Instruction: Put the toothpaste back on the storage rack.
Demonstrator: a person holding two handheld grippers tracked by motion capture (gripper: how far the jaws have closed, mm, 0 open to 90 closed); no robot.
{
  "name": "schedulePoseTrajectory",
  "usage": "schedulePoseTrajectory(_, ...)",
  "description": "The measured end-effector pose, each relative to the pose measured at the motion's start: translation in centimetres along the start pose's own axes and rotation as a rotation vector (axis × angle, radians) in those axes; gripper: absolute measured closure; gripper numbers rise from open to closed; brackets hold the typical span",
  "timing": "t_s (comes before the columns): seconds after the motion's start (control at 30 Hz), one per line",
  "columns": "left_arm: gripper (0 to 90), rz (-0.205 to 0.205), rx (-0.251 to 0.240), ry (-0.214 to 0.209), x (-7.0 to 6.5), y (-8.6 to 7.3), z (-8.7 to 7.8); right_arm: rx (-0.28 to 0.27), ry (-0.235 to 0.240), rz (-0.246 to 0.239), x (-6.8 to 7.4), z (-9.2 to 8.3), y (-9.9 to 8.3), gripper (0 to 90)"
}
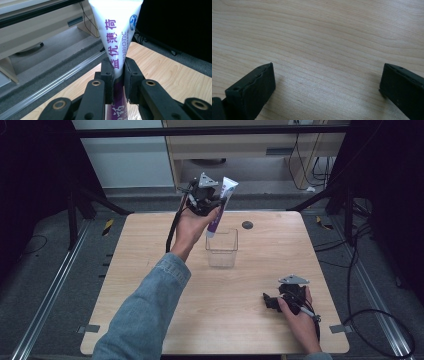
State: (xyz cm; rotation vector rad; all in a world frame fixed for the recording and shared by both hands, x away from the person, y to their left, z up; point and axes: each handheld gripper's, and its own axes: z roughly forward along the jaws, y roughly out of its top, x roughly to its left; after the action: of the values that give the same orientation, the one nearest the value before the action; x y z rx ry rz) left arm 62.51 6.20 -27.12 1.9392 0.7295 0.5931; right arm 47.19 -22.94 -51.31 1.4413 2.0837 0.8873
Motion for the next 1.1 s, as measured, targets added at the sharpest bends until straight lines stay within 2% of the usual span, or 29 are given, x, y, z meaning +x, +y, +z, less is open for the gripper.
schedulePoseTrajectory(0.27,79.4,0.003,-0.020,-0.012,-0.5,0.2,0.6,0.000,-0.001,-0.001,0.0,0.0,0.0,0.3)
schedulePoseTrajectory(0.4,79.4,0.018,-0.011,-0.031,-0.8,0.0,1.3,0.000,0.000,-0.001,0.0,0.0,0.0,0.3)
schedulePoseTrajectory(0.57,79.4,0.017,0.000,-0.045,-0.8,-0.2,2.0,0.001,0.000,0.000,0.0,0.0,0.0,0.3)
schedulePoseTrajectory(0.77,79.4,-0.004,0.011,-0.045,-0.7,-0.6,3.0,0.002,0.000,0.001,0.0,0.0,0.0,0.3)
schedulePoseTrajectory(0.9,79.4,0.003,0.009,-0.044,-0.7,-0.9,3.3,0.003,-0.001,0.000,0.0,0.0,0.0,0.3)
schedulePoseTrajectory(1.1,79.4,-0.012,0.006,-0.044,-0.6,-1.5,3.7,0.003,-0.001,-0.001,0.0,0.0,0.0,0.3)
